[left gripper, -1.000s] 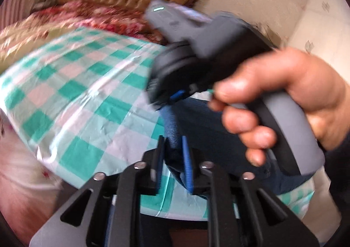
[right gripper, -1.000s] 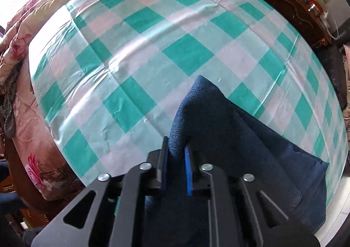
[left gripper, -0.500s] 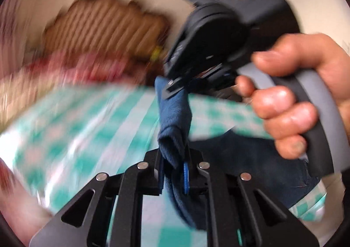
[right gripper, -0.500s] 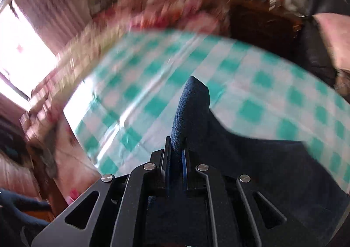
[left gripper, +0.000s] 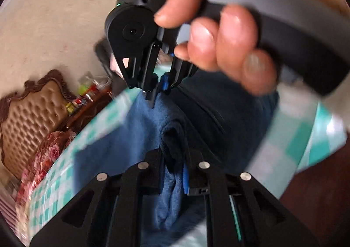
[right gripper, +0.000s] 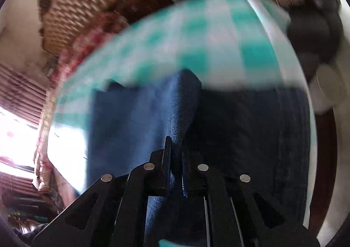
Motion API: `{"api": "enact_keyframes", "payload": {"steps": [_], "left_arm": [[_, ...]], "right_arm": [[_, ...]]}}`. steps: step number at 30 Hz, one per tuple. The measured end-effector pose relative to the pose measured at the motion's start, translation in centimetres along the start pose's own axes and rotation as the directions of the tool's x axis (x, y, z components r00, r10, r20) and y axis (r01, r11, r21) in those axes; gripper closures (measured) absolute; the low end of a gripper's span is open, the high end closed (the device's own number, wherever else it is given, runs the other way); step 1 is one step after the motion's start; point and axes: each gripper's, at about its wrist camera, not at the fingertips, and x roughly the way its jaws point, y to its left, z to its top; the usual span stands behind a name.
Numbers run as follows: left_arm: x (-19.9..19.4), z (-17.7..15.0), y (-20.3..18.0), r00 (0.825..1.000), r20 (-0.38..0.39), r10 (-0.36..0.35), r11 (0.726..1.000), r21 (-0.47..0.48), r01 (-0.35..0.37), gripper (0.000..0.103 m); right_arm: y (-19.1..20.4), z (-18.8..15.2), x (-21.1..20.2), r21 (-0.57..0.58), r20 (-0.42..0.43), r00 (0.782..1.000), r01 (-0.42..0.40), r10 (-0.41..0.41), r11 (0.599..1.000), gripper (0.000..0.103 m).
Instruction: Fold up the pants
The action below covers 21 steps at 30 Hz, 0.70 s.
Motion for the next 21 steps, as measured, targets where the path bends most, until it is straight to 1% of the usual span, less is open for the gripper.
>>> {"api": "enact_keyframes", "payload": {"steps": [1,2,3,4,5,6,7,8,9,10,11,13,14,15,16,17,19,20,21], "left_arm": [[0.5,-0.6,-1.1,1.000,-0.001,0.027,0.999,0.039,-0.027,0.086],[0.7,-1.0,-1.8,0.999,0.004,0.051,0.997,0.063,-0.051,0.082],[0.7,-1.3,-2.2,0.997,0.008,0.070,0.994,0.080,-0.071,0.077],[0.8,-1.5,-2.7,0.995,0.017,0.096,0.990,0.099,-0.097,0.076],[0.9,-1.8,-3.0,0.993,0.024,0.115,0.987,0.112,-0.117,0.076],[1.1,-1.9,-3.3,0.991,0.030,0.132,0.983,0.125,-0.135,0.076],[1.4,-2.0,-3.6,0.989,0.033,0.145,0.979,0.140,-0.148,0.077],[1.5,-2.3,-3.9,0.988,0.037,0.153,0.976,0.152,-0.157,0.083],[1.5,-2.4,-4.0,0.986,0.042,0.164,0.972,0.162,-0.168,0.086],[1.6,-2.4,-4.2,0.984,0.049,0.173,0.969,0.171,-0.179,0.087],[1.6,-2.4,-4.4,0.982,0.054,0.180,0.966,0.177,-0.187,0.089],[1.4,-2.5,-4.5,0.979,0.066,0.191,0.962,0.186,-0.200,0.090],[1.4,-2.4,-4.6,0.978,0.071,0.195,0.959,0.194,-0.206,0.090],[1.5,-2.3,-4.7,0.977,0.076,0.201,0.956,0.202,-0.212,0.091],[1.4,-2.3,-4.6,0.975,0.082,0.208,0.952,0.210,-0.221,0.091],[1.2,-2.2,-4.4,0.972,0.088,0.217,0.950,0.212,-0.231,0.092],[0.1,-1.5,-4.0,0.962,0.114,0.249,0.942,0.200,-0.268,0.092],[-0.5,-0.9,-3.9,0.957,0.129,0.260,0.940,0.192,-0.281,0.092],[-1.3,-0.3,-3.9,0.951,0.150,0.270,0.937,0.186,-0.296,0.092]], "right_arm": [[-0.8,-0.4,0.4,0.008,-0.002,1.000,-0.030,0.030,1.000,0.079],[-1.1,-0.6,0.3,0.014,0.002,0.999,-0.052,0.052,0.999,0.079],[-1.4,-0.5,0.2,0.017,0.007,0.997,-0.073,0.073,0.997,0.076],[-1.3,-0.4,0.0,0.009,0.012,0.997,-0.073,0.073,0.997,0.071],[-1.2,-0.2,-0.1,-0.004,0.017,0.997,-0.071,0.071,0.997,0.048],[-1.0,0.1,-0.3,-0.024,0.031,0.997,-0.070,0.071,0.997,0.040],[-0.6,0.4,-0.3,-0.041,0.034,0.997,-0.071,0.072,0.997,0.040],[-0.5,0.6,-0.2,-0.047,0.031,0.997,-0.069,0.071,0.997,0.040],[0.0,1.1,0.1,-0.061,0.027,0.998,-0.058,0.059,0.996,0.040],[-0.3,1.5,0.2,-0.070,0.020,0.998,-0.053,0.055,0.996,0.040],[-0.1,1.8,0.3,-0.082,0.011,0.999,-0.047,0.048,0.996,0.041],[0.3,2.8,1.4,-0.109,-0.004,1.000,-0.003,0.002,0.994,0.046],[0.6,3.0,1.7,-0.124,-0.006,1.000,0.020,-0.021,0.992,0.053],[1.0,3.3,2.0,-0.140,-0.005,0.999,0.031,-0.032,0.990,0.071],[1.1,3.5,2.1,-0.143,-0.009,0.999,0.032,-0.033,0.989,0.078],[1.6,3.8,1.7,-0.152,-0.009,0.999,0.033,-0.034,0.988,0.089],[2.5,4.1,-0.1,-0.195,0.020,1.000,0.004,0.000,0.981,0.093],[2.9,4.2,-1.0,-0.208,0.037,0.999,-0.009,0.017,0.978,0.093],[3.4,4.3,-2.8,-0.217,0.068,0.997,-0.029,0.045,0.976,0.093]]}}
